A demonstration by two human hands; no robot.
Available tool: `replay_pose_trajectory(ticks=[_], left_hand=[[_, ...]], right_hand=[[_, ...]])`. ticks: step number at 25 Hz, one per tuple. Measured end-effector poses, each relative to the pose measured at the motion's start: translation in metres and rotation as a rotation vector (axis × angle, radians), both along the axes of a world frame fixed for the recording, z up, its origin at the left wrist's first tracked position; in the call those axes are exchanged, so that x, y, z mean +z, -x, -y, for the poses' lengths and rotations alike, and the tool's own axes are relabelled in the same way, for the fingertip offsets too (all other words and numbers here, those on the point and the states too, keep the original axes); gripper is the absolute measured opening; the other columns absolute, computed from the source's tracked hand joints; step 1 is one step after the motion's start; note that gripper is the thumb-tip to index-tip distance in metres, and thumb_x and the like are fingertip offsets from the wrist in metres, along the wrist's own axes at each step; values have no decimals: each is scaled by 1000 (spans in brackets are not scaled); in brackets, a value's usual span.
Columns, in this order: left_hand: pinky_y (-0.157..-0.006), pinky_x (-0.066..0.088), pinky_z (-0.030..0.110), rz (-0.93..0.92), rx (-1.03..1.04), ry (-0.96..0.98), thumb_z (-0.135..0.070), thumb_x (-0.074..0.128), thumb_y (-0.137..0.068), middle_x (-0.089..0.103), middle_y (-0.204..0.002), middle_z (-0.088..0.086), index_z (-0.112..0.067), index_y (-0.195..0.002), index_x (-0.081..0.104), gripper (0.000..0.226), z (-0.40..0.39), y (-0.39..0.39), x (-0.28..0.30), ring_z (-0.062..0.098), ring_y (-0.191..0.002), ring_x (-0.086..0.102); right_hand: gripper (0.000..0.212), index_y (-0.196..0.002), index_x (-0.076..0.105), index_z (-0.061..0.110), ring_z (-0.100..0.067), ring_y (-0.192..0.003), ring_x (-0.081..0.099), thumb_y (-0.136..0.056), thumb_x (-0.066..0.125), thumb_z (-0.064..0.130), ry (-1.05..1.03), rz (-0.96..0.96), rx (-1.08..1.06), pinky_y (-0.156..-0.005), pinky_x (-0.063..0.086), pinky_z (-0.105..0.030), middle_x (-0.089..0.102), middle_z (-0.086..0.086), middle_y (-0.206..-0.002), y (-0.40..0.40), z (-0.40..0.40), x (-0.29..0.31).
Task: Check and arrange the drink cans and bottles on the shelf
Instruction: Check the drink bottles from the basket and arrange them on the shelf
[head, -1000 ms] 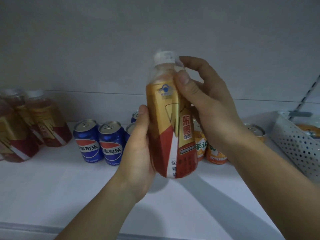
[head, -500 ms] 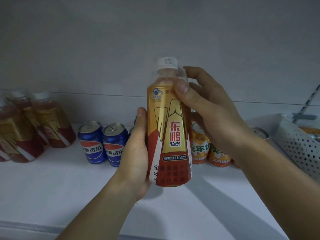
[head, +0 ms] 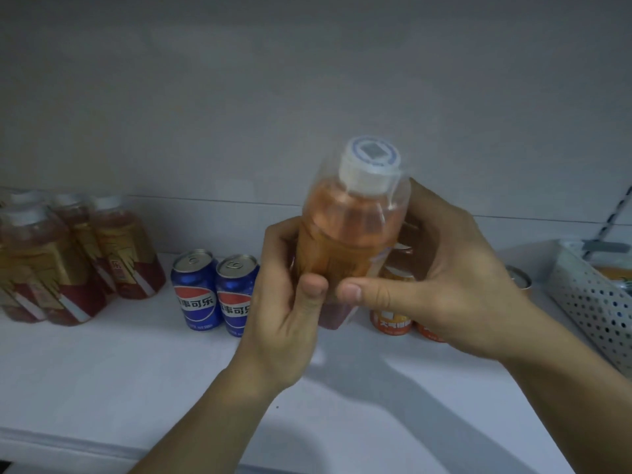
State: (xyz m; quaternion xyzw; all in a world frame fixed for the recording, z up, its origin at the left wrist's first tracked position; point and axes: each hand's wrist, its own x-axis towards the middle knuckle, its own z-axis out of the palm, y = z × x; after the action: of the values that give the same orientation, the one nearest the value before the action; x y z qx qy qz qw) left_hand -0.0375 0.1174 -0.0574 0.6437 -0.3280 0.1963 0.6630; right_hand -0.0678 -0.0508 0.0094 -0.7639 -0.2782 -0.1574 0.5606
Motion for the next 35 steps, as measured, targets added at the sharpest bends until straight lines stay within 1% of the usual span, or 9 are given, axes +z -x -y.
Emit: replay_pose_trajectory(ticks=[4, 9, 15, 18, 20, 24, 30, 32, 35], left_hand=[[-92, 56, 31, 26, -9, -25, -60, 59, -87, 67, -126, -6, -29, -132, 53, 55, -5, -2, 9, 18, -117, 66], [-87, 52, 13, 8, 54, -190, -40, 69, -74, 65, -114, -39, -69, -114, 57, 51, -20, -4, 18, -5, -112, 64], [-90, 57, 28, 24, 49, -146, -62, 66, -80, 71, -120, -13, -37, -127, 63, 54, -20, -6, 17, 14, -114, 68], [-88, 56, 27, -23, -53, -143, -46, 48, -94, 73, -118, -1, -11, -134, 58, 54, -16, -5, 22, 20, -111, 69], [-89, 56, 27, -118, -121, -99, -32, 48, -94, 74, -118, 0, -13, -135, 57, 46, -11, -1, 24, 20, -112, 70], [-86, 60, 42, -286, -160, 63, -42, 65, -82, 77, -110, 6, -24, -128, 61, 50, -5, 3, 21, 28, -105, 73], [-99, 51, 59, -658, -223, 201, -43, 64, -82, 71, -120, 19, -11, -126, 66, 55, 3, 14, 24, 40, -114, 66], [-104, 48, 57, -763, -273, 258, -47, 58, -84, 70, -123, 20, -12, -123, 69, 53, 3, 14, 26, 40, -118, 64], [-89, 60, 39, -849, -359, 398, -47, 50, -94, 74, -118, 11, -16, -119, 73, 46, 1, 11, 27, 27, -106, 73]], right_hand=[[76, -134, 60, 21, -20, -120, 68, -65, 92, 17, -21, 87, -57, -99, 56, -44, 72, 5, -122, 6, 9, -7], [83, -143, 52, 31, -20, -129, 62, -70, 89, 18, 83, 153, -31, -104, 52, -35, 63, 5, -134, 5, 14, -9], [78, -140, 55, 24, -19, -125, 65, -71, 89, 15, -16, 77, 4, -103, 54, -39, 69, 6, -128, 3, 15, -10], [66, -142, 51, 11, -25, -117, 70, -82, 76, 22, -157, 34, 45, -96, 58, -40, 73, -5, -122, 4, 14, -5], [69, -149, 45, 8, -31, -115, 71, -86, 69, 24, -246, -14, 61, -97, 58, -47, 73, -15, -121, 1, 15, -6], [67, -148, 50, 14, -26, -108, 75, -86, 70, 31, -367, -56, -41, -86, 61, -38, 74, -13, -122, -3, 10, -9], [20, -117, 67, 15, -3, -82, 73, -102, 60, 28, -282, 7, -251, -66, 55, -17, 73, -3, -114, -1, 4, -10], [22, -113, 73, 21, -7, -86, 73, -99, 56, 22, -289, -71, -191, -66, 55, -19, 74, -3, -114, 0, 5, -10], [30, -113, 73, 23, -15, -91, 77, -91, 54, 17, -305, -138, -157, -67, 60, -25, 75, -1, -116, 2, 4, -10]])
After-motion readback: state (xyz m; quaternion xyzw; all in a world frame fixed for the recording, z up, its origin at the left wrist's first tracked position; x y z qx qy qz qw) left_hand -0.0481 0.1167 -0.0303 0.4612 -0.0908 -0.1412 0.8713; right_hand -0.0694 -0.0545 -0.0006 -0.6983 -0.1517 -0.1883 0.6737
